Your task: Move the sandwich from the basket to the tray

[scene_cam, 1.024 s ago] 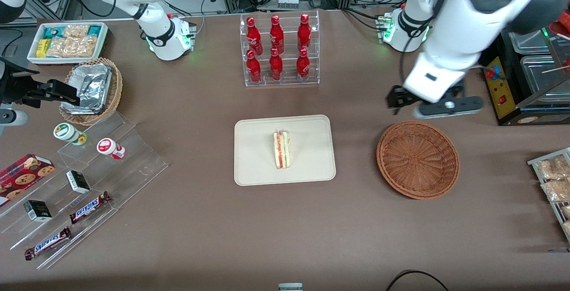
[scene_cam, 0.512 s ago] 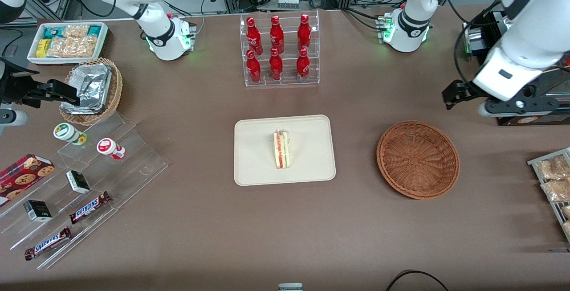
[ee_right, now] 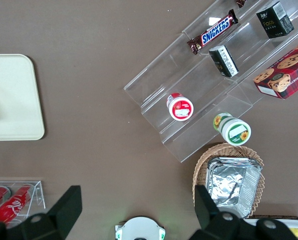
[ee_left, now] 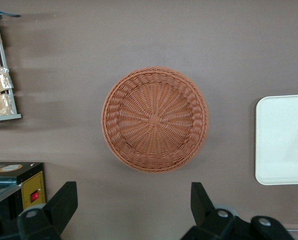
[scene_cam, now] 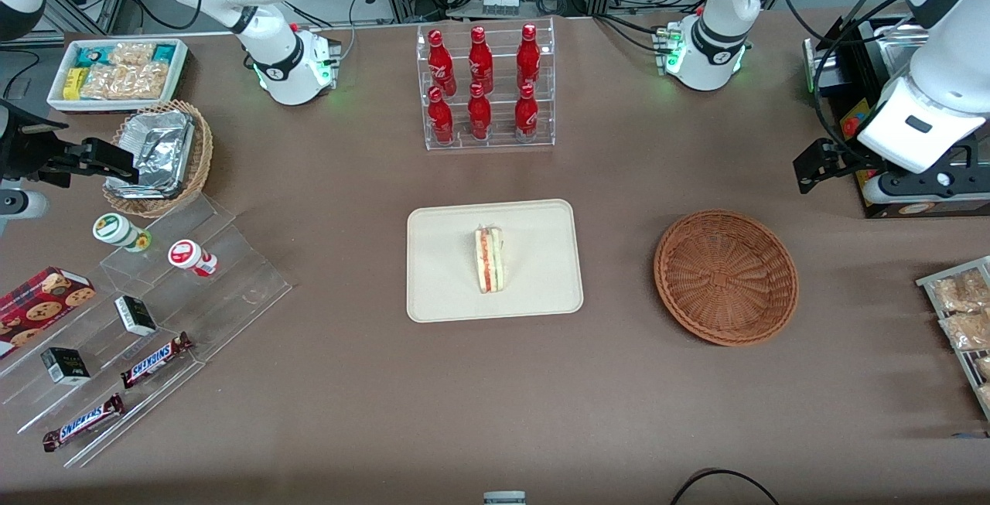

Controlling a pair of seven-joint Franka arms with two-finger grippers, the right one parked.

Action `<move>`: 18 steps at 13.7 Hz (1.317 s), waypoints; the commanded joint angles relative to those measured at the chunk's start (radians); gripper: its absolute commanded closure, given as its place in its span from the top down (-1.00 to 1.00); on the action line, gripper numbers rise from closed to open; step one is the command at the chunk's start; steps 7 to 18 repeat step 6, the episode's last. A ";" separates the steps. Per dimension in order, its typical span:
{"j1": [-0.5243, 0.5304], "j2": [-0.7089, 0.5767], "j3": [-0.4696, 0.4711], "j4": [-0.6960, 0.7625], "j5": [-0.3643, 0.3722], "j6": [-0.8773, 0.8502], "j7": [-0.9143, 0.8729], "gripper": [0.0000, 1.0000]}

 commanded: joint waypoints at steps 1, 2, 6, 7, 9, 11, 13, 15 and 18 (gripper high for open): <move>0.011 0.035 0.007 0.079 -0.049 -0.052 0.014 1.00; 0.006 0.050 0.027 0.114 -0.053 -0.077 0.014 1.00; 0.008 0.072 0.035 0.174 -0.040 -0.158 0.014 1.00; 0.008 0.072 0.035 0.174 -0.040 -0.158 0.014 1.00; 0.008 0.072 0.035 0.174 -0.040 -0.158 0.014 1.00; 0.008 0.072 0.035 0.174 -0.040 -0.158 0.014 1.00; 0.008 0.072 0.035 0.174 -0.040 -0.158 0.014 1.00; 0.008 0.072 0.035 0.174 -0.040 -0.158 0.014 1.00; 0.008 0.072 0.035 0.174 -0.040 -0.158 0.014 1.00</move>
